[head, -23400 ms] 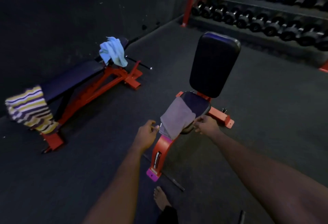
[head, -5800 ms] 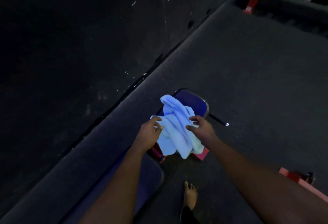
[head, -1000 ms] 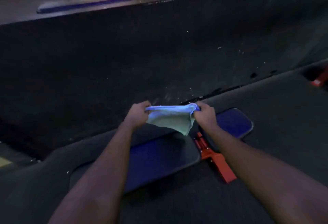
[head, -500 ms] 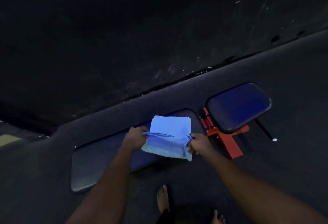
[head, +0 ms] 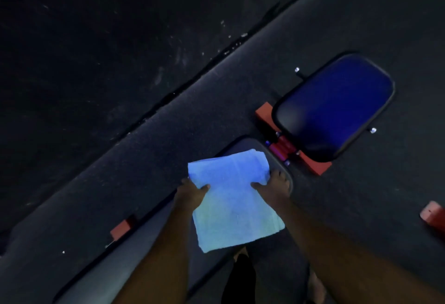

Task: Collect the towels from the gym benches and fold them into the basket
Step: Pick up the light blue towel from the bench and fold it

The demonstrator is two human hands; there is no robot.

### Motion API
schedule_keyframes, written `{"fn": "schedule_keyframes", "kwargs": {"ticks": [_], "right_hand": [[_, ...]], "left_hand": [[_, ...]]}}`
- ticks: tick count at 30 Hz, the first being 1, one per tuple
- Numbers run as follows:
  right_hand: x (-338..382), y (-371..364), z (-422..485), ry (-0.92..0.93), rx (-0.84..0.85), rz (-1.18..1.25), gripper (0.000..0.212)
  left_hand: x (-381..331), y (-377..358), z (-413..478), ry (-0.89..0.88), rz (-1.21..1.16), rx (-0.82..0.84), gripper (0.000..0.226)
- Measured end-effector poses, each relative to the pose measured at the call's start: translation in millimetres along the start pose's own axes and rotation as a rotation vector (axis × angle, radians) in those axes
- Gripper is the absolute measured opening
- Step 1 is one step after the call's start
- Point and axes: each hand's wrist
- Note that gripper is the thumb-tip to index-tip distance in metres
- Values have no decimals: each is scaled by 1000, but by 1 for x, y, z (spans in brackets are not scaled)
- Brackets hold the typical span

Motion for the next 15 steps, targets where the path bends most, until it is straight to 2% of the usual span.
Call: {"fn": "schedule_keyframes", "kwargs": {"ticks": [4, 9, 11, 15], "right_hand": [[16, -19, -1, -137, -64, 233, 80], [23, -5, -10, -186, 32, 363, 43], [26, 12, -23, -220, -6, 475, 36], [27, 57, -55, -177, -107, 642, 29]], "left_hand": [[9, -16, 13, 49, -65, -3, 94], [-15, -1, -2, -169, -89, 17, 62], [-30, 14, -17, -257, -117, -11, 55], [-61, 38, -52, -408, -101, -57, 48]]}}
Point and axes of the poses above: each hand's wrist, its own z-axis towards the middle knuckle, its own y-axis out of the back of the hand, x = y × z, and after that the axes turned 8 degrees about z, right-handed
